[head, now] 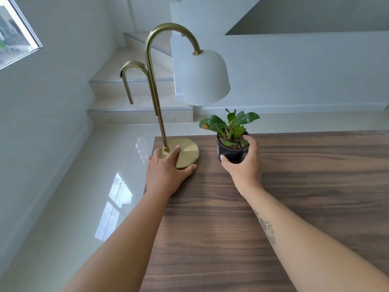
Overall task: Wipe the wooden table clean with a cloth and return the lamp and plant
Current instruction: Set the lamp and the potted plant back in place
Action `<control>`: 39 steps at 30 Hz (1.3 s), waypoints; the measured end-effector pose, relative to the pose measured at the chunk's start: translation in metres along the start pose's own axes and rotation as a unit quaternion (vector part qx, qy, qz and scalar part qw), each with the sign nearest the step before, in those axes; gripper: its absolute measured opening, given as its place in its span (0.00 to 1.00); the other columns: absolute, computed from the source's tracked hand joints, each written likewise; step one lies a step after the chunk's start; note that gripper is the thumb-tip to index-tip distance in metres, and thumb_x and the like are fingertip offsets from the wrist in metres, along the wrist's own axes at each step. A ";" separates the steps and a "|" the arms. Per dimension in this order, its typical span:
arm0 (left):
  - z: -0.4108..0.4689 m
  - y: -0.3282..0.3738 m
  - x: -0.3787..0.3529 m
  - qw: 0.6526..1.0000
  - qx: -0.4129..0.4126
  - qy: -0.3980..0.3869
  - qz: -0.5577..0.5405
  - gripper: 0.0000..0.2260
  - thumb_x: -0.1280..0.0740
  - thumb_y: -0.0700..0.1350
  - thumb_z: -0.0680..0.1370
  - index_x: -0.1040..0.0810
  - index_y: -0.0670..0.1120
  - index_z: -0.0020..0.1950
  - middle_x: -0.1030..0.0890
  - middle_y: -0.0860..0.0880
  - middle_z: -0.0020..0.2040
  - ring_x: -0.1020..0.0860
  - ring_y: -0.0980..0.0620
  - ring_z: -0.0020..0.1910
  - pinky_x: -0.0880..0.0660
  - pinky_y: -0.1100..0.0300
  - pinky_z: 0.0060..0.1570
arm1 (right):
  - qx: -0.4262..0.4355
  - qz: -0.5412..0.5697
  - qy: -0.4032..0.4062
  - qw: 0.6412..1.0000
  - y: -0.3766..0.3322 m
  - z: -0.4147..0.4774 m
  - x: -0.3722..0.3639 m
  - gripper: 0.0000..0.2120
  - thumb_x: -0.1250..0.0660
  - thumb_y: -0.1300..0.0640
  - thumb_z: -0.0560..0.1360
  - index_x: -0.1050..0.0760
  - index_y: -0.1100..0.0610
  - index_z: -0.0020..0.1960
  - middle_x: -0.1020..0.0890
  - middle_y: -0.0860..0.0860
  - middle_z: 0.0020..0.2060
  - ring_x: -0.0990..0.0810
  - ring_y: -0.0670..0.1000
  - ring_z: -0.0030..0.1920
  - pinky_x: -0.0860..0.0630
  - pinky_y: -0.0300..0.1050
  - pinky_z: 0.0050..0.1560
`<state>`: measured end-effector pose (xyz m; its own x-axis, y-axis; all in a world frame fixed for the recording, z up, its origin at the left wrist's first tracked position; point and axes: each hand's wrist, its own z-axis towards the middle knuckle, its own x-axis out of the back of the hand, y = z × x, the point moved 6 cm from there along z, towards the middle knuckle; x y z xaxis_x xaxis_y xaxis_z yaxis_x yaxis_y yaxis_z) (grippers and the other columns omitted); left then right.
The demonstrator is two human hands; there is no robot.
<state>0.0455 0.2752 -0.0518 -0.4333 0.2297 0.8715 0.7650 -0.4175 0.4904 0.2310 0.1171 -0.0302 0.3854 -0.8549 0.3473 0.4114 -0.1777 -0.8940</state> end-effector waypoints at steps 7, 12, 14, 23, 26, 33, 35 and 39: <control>-0.042 0.023 -0.009 1.000 0.001 -0.002 0.004 0.38 0.37 0.76 0.64 0.36 0.65 0.72 0.37 0.45 0.73 0.44 0.38 0.75 0.44 0.45 0.74 | 0.006 -0.007 0.003 1.000 0.023 -0.013 0.062 0.35 0.22 0.54 0.65 0.36 0.45 0.66 0.28 0.43 0.59 0.27 0.46 0.57 0.29 0.36 0.51; -0.086 0.053 -0.021 1.000 0.009 0.002 0.000 0.37 0.36 0.75 0.64 0.34 0.65 0.71 0.36 0.46 0.72 0.43 0.38 0.74 0.42 0.44 0.73 | -0.006 -0.010 -0.024 1.000 0.044 -0.023 0.122 0.35 0.22 0.53 0.65 0.37 0.43 0.66 0.26 0.46 0.61 0.26 0.47 0.58 0.29 0.38 0.52; -0.106 0.069 -0.027 1.000 0.007 0.008 -0.006 0.37 0.35 0.74 0.64 0.33 0.64 0.71 0.35 0.46 0.71 0.41 0.40 0.73 0.43 0.44 0.73 | -0.004 -0.016 -0.029 0.999 0.050 -0.026 0.146 0.35 0.22 0.53 0.65 0.36 0.44 0.66 0.26 0.47 0.62 0.26 0.48 0.58 0.29 0.39 0.52; -0.182 0.133 -0.063 1.000 0.001 0.015 -0.006 0.38 0.36 0.75 0.63 0.32 0.63 0.71 0.34 0.47 0.71 0.39 0.42 0.71 0.39 0.46 0.71 | 0.014 -0.035 -0.046 0.998 0.079 -0.040 0.243 0.35 0.22 0.53 0.64 0.35 0.46 0.66 0.26 0.46 0.61 0.25 0.48 0.58 0.28 0.42 0.53; -0.196 0.139 -0.071 1.000 0.010 0.024 -0.004 0.38 0.36 0.75 0.63 0.33 0.64 0.71 0.35 0.48 0.71 0.39 0.43 0.71 0.37 0.46 0.71 | 0.010 -0.035 -0.050 0.998 0.090 -0.042 0.270 0.36 0.22 0.53 0.64 0.35 0.47 0.67 0.26 0.48 0.62 0.26 0.49 0.59 0.29 0.42 0.55; -0.201 0.133 -0.065 0.998 0.018 -0.009 0.063 0.41 0.41 0.80 0.61 0.38 0.67 0.73 0.35 0.47 0.73 0.43 0.39 0.74 0.43 0.45 0.74 | 0.026 -0.037 -0.041 0.998 0.099 -0.052 0.305 0.36 0.22 0.55 0.65 0.35 0.50 0.68 0.27 0.49 0.63 0.26 0.49 0.61 0.27 0.44 0.58; -0.202 0.128 -0.062 0.997 0.021 -0.020 0.076 0.43 0.43 0.81 0.60 0.39 0.67 0.73 0.36 0.47 0.74 0.45 0.38 0.75 0.46 0.45 0.74 | 0.031 -0.035 -0.040 0.998 0.099 -0.055 0.305 0.36 0.22 0.56 0.65 0.35 0.51 0.68 0.27 0.50 0.64 0.27 0.49 0.62 0.28 0.43 0.57; -0.208 0.114 -0.052 0.997 0.038 -0.022 0.071 0.44 0.43 0.82 0.59 0.39 0.68 0.73 0.37 0.47 0.75 0.46 0.38 0.75 0.47 0.44 0.75 | 0.041 -0.029 -0.039 0.998 0.094 -0.057 0.295 0.36 0.22 0.55 0.65 0.34 0.52 0.68 0.27 0.50 0.64 0.27 0.49 0.62 0.30 0.41 0.56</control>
<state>0.0563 0.0330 -0.0429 -0.2978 0.2128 0.9306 0.8515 -0.3815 0.3598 0.3366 -0.1798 -0.0280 0.4206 -0.8031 0.4221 0.5005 -0.1827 -0.8463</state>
